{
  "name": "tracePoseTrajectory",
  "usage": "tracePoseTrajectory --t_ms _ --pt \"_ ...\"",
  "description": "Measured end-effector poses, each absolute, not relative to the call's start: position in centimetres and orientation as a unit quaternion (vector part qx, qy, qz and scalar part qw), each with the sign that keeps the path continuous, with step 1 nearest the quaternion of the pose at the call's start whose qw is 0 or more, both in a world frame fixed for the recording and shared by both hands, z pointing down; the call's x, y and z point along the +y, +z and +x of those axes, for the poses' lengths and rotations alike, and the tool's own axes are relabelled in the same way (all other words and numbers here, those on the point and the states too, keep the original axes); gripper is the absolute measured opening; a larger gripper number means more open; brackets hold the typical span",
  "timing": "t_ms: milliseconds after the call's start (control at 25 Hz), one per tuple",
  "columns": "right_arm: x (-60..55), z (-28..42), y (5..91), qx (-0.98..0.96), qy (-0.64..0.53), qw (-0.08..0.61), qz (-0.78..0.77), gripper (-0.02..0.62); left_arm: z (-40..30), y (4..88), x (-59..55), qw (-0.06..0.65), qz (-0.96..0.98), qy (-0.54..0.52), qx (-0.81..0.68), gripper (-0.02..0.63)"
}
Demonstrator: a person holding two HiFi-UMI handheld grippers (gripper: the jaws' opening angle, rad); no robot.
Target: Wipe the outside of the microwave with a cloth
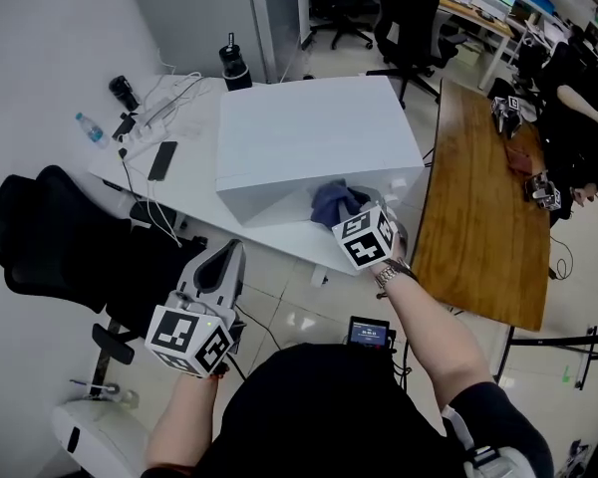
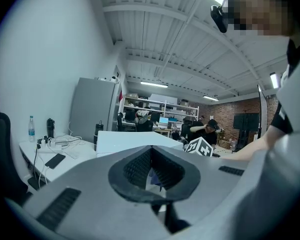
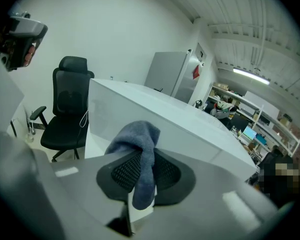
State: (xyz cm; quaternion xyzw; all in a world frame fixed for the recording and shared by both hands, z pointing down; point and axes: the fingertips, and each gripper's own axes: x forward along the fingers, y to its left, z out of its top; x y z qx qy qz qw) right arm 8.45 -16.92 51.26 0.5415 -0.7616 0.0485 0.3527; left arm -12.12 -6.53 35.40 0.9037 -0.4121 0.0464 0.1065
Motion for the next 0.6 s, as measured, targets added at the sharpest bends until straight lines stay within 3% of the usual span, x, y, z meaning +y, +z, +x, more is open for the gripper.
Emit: tracePoseTrajectory --t_ms 600 --pt "-14.5 18.4 51.2 -0.738 0.063 0.349 0.574 0.052 -4.6 35.6 -4.8 0.098 0.913 0.06 -0.392 0.005"
